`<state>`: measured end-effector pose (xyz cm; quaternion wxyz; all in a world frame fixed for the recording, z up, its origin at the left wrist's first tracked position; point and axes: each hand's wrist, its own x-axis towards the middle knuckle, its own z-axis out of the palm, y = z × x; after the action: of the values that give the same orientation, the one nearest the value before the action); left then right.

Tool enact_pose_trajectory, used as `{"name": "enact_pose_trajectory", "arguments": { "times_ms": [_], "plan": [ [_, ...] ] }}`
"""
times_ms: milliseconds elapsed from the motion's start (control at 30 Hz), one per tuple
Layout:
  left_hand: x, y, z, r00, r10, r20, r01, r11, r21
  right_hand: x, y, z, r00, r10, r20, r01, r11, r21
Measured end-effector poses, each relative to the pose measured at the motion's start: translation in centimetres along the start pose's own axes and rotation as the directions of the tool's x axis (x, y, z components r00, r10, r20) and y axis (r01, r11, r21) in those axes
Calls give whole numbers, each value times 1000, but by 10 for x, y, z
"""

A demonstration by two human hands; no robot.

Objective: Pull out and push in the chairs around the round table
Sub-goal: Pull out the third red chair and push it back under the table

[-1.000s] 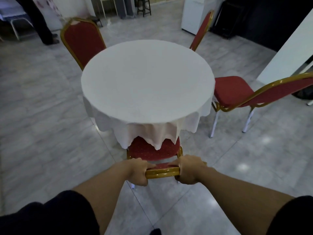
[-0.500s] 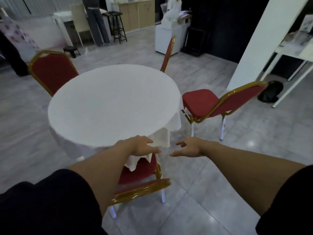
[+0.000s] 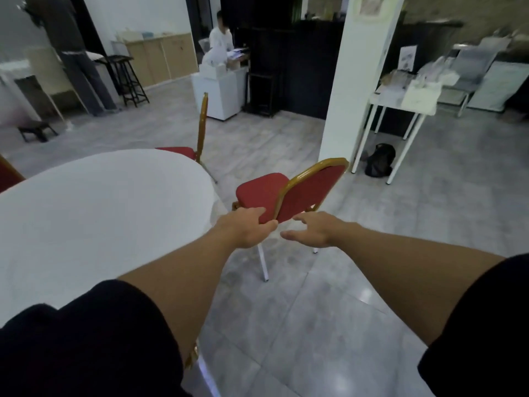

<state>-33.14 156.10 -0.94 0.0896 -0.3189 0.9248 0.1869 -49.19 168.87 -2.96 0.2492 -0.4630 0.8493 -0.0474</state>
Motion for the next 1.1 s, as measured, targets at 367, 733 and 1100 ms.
{"name": "enact_pose_trajectory", "arguments": {
  "times_ms": [367, 733, 1100],
  "plan": [
    [174, 83, -2, 997, 84, 2, -84, 997, -2, 81, 123, -80, 995, 45, -84, -40, 998, 53],
    [310, 155, -24, 997, 68, 26, -68, 997, 23, 176, 227, -165, 995, 48, -92, -42, 997, 65],
    [402, 190, -10, 972, -228, 50, 228, 974, 20, 292, 307, -212, 989, -142, 42, 143, 989, -42]
  ]
}}
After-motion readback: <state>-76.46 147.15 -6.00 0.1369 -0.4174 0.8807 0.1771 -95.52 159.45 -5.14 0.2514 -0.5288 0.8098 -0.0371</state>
